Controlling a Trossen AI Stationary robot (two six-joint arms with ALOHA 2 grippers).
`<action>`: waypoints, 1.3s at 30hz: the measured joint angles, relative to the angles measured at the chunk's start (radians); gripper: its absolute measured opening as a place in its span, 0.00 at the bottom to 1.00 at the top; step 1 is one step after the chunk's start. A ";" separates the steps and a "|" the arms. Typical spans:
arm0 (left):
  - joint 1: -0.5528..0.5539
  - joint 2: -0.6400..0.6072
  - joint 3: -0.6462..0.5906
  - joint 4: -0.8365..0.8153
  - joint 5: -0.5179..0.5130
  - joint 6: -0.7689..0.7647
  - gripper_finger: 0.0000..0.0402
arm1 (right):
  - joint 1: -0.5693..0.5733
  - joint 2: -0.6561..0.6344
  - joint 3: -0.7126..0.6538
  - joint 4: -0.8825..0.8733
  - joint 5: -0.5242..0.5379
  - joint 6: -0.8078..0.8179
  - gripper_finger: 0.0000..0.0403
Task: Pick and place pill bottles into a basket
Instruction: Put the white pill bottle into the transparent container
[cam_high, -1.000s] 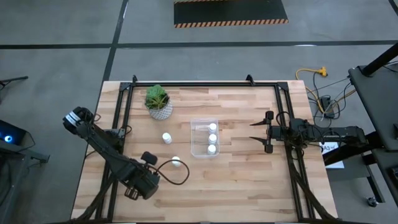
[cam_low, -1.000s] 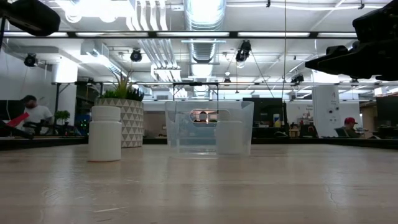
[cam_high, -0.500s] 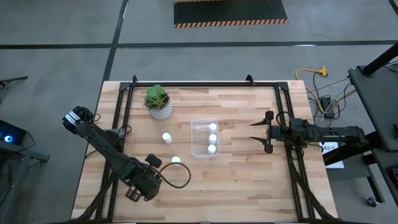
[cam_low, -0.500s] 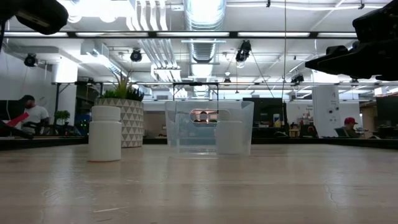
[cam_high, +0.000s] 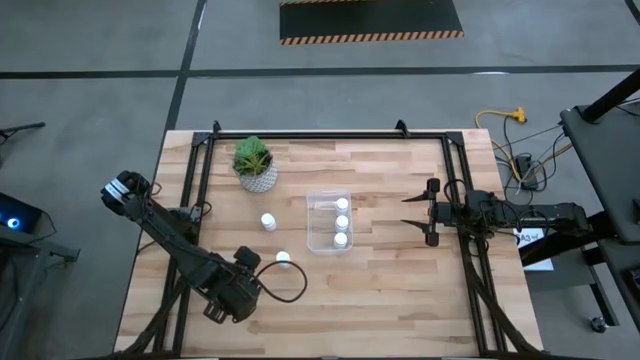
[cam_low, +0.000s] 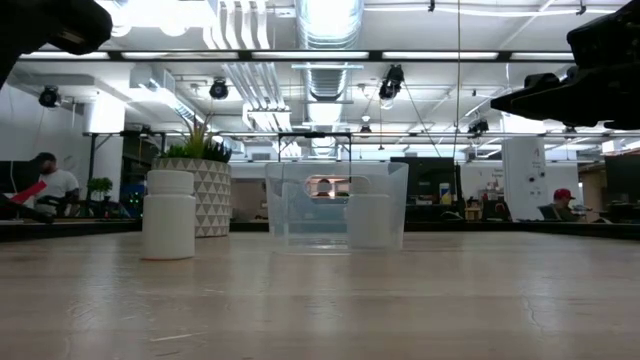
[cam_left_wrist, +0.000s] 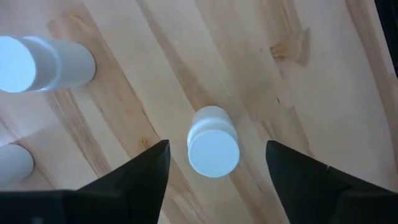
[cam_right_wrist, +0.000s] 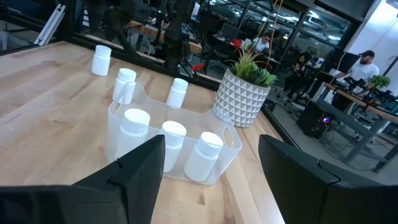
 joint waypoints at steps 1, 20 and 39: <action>0.000 0.000 -0.003 0.001 0.000 0.000 0.62 | 0.000 0.000 0.000 0.000 0.000 0.000 0.62; 0.000 0.000 -0.145 0.082 -0.001 -0.028 0.62 | 0.000 0.000 0.000 0.000 0.000 0.000 0.62; 0.000 0.000 -0.159 0.157 0.001 -0.028 0.61 | 0.000 0.000 0.000 0.000 0.000 0.000 0.62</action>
